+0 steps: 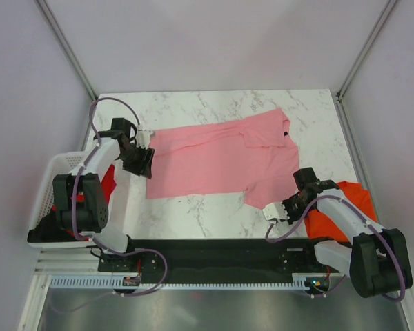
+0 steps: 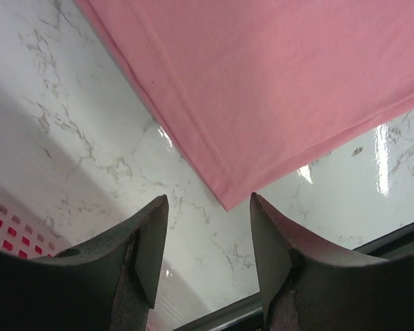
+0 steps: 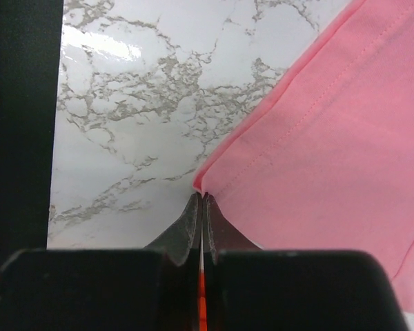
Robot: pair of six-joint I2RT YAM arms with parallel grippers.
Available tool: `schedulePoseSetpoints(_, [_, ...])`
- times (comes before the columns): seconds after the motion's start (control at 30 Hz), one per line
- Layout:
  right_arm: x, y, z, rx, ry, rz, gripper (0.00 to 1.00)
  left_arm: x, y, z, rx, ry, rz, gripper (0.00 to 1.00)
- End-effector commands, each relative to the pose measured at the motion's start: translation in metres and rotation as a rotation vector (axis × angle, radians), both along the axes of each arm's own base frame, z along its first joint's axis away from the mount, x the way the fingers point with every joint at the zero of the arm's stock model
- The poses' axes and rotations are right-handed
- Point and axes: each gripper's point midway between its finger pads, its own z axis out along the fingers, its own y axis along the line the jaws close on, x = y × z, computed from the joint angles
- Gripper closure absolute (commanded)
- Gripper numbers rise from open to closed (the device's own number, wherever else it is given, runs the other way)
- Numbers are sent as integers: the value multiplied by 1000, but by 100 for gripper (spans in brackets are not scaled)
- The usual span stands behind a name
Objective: Fold and stack the t-shirts
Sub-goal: Fold the tshirt
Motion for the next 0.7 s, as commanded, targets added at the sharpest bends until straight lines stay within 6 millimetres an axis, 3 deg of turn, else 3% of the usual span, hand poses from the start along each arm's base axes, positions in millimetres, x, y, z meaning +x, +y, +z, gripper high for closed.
schedulePoseSetpoints(0.0, [9, 3, 11, 19, -27, -58, 100, -15, 6, 6, 29, -21, -50, 41])
schedulePoseSetpoints(0.4, [8, 1, 9, 12, -28, -95, 100, -48, 5, -18, 22, 106, -69, 43])
schedulePoseSetpoints(0.67, [16, 0, 12, 6, -27, -107, 100, -52, -3, -39, -25, 185, -48, 46])
